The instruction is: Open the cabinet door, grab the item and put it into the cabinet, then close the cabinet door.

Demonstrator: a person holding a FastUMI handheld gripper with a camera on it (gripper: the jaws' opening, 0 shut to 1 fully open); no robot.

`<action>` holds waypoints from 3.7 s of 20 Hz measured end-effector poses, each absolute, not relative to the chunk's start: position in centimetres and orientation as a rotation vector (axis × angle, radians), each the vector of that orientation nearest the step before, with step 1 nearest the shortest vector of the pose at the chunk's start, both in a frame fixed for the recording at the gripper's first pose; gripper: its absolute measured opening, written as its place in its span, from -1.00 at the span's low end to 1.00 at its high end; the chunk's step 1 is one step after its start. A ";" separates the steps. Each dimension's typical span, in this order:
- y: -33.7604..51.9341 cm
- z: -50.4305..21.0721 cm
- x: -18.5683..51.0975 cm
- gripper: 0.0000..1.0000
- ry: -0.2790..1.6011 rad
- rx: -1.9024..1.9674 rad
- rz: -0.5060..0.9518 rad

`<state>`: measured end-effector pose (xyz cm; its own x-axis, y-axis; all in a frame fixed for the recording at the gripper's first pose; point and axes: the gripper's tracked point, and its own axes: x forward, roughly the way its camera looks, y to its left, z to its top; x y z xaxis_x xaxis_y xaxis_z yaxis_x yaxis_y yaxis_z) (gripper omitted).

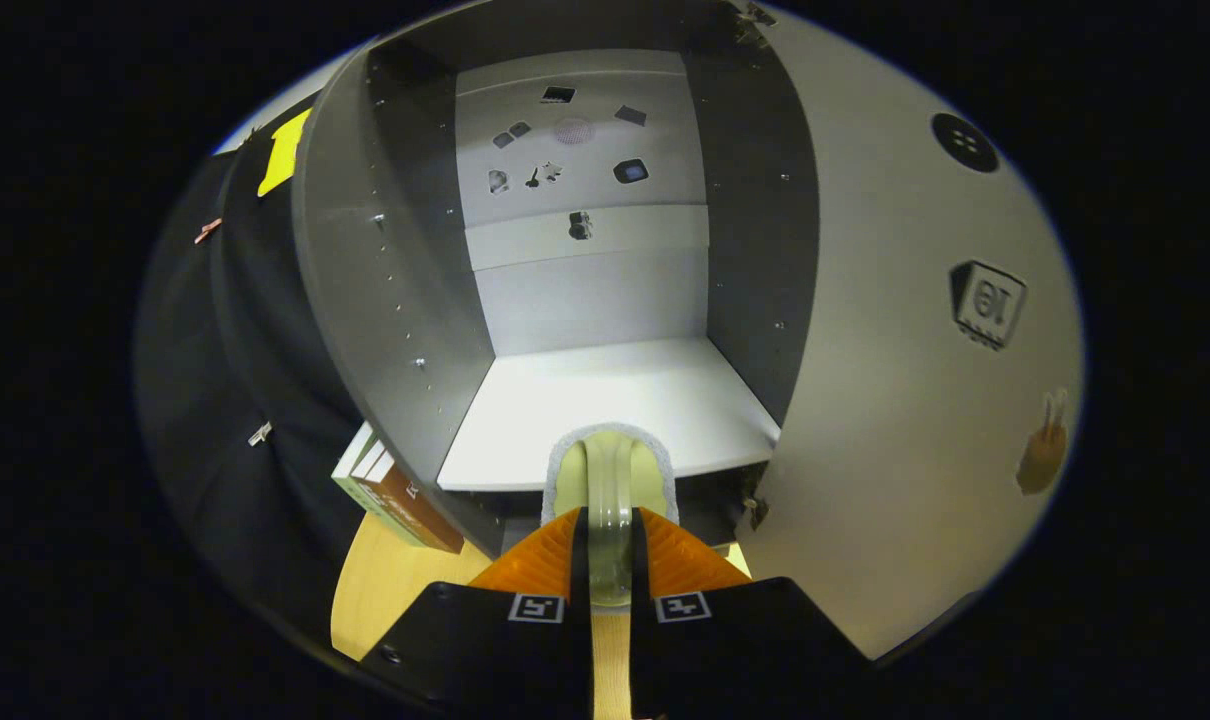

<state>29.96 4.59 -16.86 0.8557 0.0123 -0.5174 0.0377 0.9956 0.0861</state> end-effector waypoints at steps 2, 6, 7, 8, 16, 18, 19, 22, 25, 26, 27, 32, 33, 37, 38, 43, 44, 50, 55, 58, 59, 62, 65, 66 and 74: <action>4.6 -17.4 32.0 -0.64 0.568 0.095 -0.016; 4.3 -18.4 36.3 -0.64 0.592 0.108 -0.045; 4.2 -18.5 37.3 -0.64 0.600 0.104 -0.049; 3.8 -18.8 38.4 -0.64 0.610 0.097 -0.059; 3.8 -20.8 43.8 -0.61 0.688 0.120 -0.067; 4.3 -21.3 44.4 -0.61 0.699 0.121 -0.051; 4.4 -21.2 44.6 -0.60 0.699 0.117 -0.047; 4.9 -21.5 45.1 -0.52 0.708 0.139 -0.040; 5.1 -21.5 45.0 -0.21 0.713 0.137 -0.035; 5.1 -21.4 44.9 -0.11 0.708 0.132 -0.036; 5.0 -21.3 44.8 0.14 0.699 0.125 -0.041; 4.7 -21.1 43.8 1.00 0.679 0.060 -0.049; 4.6 -21.0 43.6 0.98 0.671 0.054 -0.053; 4.3 -18.9 42.7 0.98 0.598 0.014 -0.067; 4.4 -18.1 42.4 0.98 0.574 0.016 -0.065; 4.0 -12.9 39.0 0.99 0.442 0.006 -0.065; 3.8 -11.7 38.1 0.98 0.408 0.003 -0.068; 1.7 -3.8 31.3 0.98 0.185 -0.026 -0.109; -0.4 0.2 24.8 0.98 0.073 -0.038 -0.137; -2.3 1.7 20.3 0.96 0.024 -0.055 -0.176; -2.9 2.0 18.8 0.96 0.018 -0.064 -0.185; -4.7 3.8 14.7 0.96 -0.023 -0.080 -0.219; -6.9 5.6 10.3 0.96 -0.068 -0.057 -0.276; -7.9 6.2 8.6 0.96 -0.081 -0.050 -0.300; -16.2 5.6 -0.7 0.95 -0.067 -0.057 -0.448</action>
<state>-0.69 -16.17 5.61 0.8992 -0.4305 0.0776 0.4343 0.8999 -0.0403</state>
